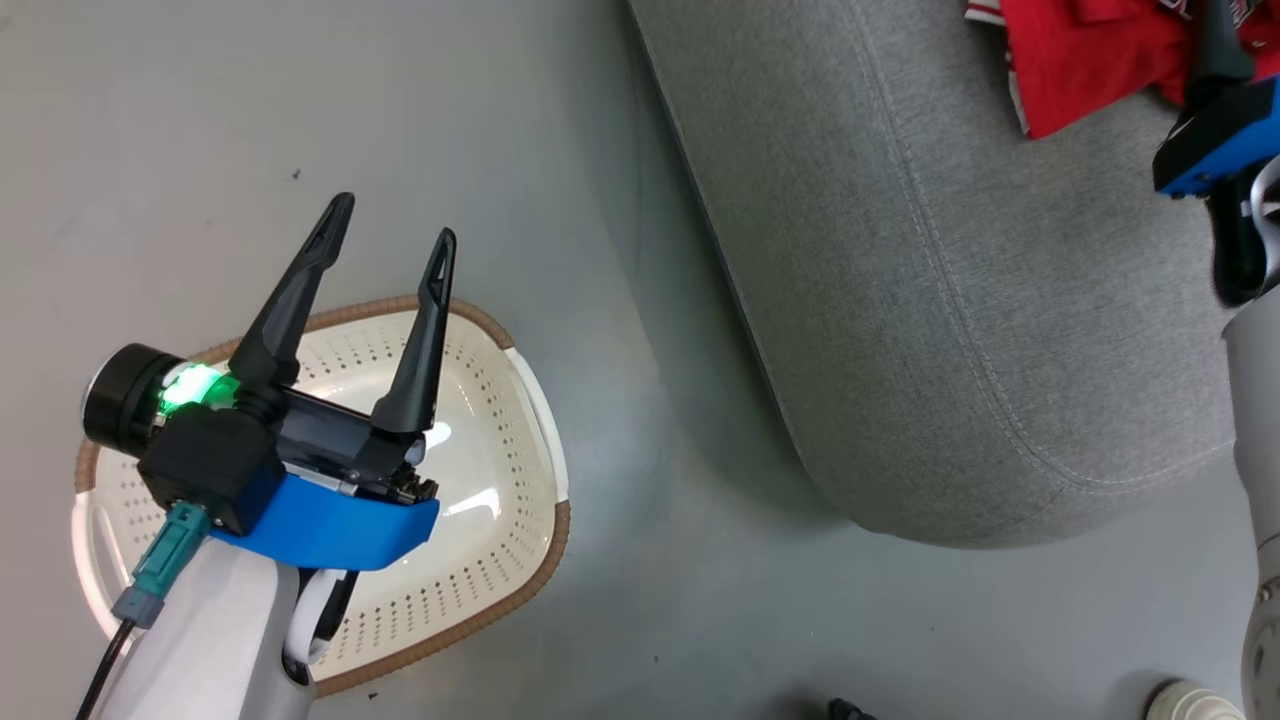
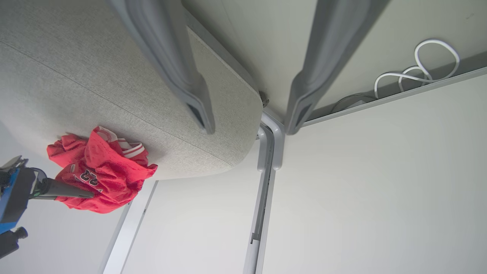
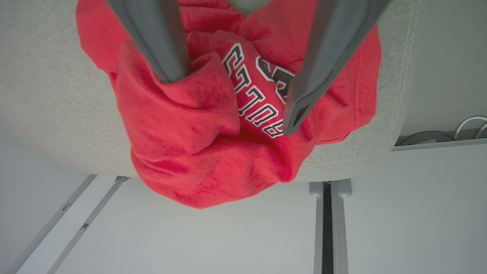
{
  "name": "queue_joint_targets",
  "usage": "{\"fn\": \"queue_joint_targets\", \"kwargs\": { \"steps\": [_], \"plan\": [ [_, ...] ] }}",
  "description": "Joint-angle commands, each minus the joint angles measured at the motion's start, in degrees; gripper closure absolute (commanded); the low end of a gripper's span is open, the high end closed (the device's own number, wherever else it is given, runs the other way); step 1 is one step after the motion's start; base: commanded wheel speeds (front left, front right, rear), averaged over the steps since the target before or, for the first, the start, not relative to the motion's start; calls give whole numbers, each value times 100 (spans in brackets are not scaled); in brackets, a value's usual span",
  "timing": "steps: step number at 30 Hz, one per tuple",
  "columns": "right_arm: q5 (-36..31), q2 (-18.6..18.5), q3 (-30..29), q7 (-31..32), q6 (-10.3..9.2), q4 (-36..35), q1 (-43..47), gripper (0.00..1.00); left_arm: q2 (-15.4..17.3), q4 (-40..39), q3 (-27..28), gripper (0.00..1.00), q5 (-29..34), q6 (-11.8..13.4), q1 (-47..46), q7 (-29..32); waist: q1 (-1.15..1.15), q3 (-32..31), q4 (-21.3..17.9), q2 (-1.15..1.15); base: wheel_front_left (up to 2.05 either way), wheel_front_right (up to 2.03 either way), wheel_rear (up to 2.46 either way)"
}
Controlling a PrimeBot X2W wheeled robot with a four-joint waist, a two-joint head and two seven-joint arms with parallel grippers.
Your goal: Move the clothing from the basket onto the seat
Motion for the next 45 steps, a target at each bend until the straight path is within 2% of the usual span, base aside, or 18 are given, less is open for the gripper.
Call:
{"fn": "queue_joint_targets", "kwargs": {
  "steps": [1,16,30,45],
  "plan": [
    [-35,24,35,-19,1,-44,140,0,-21,-1,58,0,-33,27,22,-26,0,-129,5,0,0,0,0],
    [285,401,320,-21,2,-1308,1630,0,-638,341,630,0,-186,-55,658,-28,0,-1362,208,0,0,0,0],
    [127,838,755,3,1,-2514,3366,0,-1189,725,1234,0,-179,-109,1464,-28,0,-2502,703,0,0,0,0],
    [-141,1084,785,482,2,-3772,5005,0,-1422,1134,1635,0,-206,-131,2079,-28,0,-3232,1429,0,0,0,0]
  ]
}}
